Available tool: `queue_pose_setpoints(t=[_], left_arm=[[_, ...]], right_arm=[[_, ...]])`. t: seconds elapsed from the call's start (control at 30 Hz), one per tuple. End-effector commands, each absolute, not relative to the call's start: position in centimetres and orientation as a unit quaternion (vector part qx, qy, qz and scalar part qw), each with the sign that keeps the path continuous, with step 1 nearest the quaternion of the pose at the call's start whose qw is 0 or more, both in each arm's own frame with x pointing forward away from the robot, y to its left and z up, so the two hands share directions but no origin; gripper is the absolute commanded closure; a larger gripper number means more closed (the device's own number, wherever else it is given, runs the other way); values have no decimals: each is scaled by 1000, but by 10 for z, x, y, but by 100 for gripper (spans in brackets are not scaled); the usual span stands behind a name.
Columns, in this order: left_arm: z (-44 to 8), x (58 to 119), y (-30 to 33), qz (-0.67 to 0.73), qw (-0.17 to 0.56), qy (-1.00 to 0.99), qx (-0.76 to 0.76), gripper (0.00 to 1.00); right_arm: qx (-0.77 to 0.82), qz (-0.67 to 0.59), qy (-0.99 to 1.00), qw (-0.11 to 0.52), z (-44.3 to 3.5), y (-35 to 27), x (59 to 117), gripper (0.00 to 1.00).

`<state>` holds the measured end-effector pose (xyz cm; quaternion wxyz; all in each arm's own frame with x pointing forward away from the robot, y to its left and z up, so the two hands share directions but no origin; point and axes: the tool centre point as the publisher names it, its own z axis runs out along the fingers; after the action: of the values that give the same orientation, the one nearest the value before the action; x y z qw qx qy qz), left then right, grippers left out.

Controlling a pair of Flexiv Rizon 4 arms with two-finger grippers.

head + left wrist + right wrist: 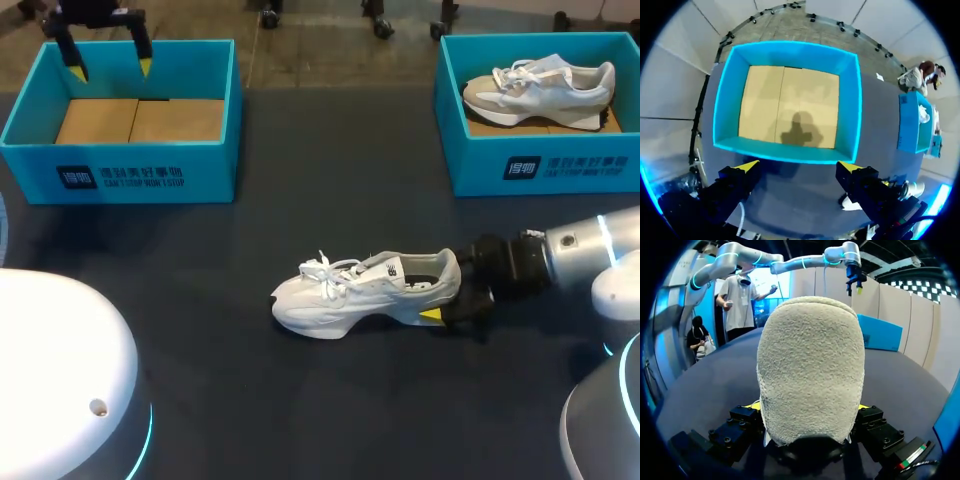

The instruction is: Take the shoe out of the shoebox, open the shoe tongue, remove and reinsert the insole, then place the shoe into the shoebox

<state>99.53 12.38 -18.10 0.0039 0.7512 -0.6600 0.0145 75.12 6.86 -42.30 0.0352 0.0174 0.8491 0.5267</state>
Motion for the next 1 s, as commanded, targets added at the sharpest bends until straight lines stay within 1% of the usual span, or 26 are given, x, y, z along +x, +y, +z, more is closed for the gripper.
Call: queue_pose_setpoints(t=[0.03, 0.1, 0.13, 0.2, 0.23, 0.3, 0.5, 0.6, 0.87, 1.0], left_arm=[[-173, 973, 102, 14, -14, -646, 763, 0], [-170, 964, 89, 12, -9, -636, 772, 0], [-170, 960, 83, 17, -29, -634, 773, 0], [-170, 949, 70, 19, -22, -636, 771, 0], [-170, 945, 66, 22, -39, -633, 773, 0], [-170, 934, 52, 21, -32, -626, 779, 0], [-175, 912, 15, 29, -48, -604, 795, 0], [-182, 900, -4, 26, -59, -603, 795, 0], [-204, 874, -53, 1, -36, -613, 789, 0], [-214, 858, -75, 2, -49, -618, 785, 0]], right_arm=[[18, 525, 850, 36, -423, 71, 751, 100], [18, 525, 850, 36, -423, 71, 751, 100], [18, 525, 850, 36, -423, 71, 751, 100], [18, 525, 850, 36, -423, 71, 751, 100], [18, 525, 850, 36, -423, 71, 751, 100], [18, 525, 850, 36, -423, 71, 751, 100], [18, 525, 850, 36, -423, 71, 751, 100], [18, 525, 850, 36, -423, 71, 751, 100], [18, 525, 850, 36, -423, 71, 751, 100], [18, 525, 850, 36, -423, 71, 751, 100]])
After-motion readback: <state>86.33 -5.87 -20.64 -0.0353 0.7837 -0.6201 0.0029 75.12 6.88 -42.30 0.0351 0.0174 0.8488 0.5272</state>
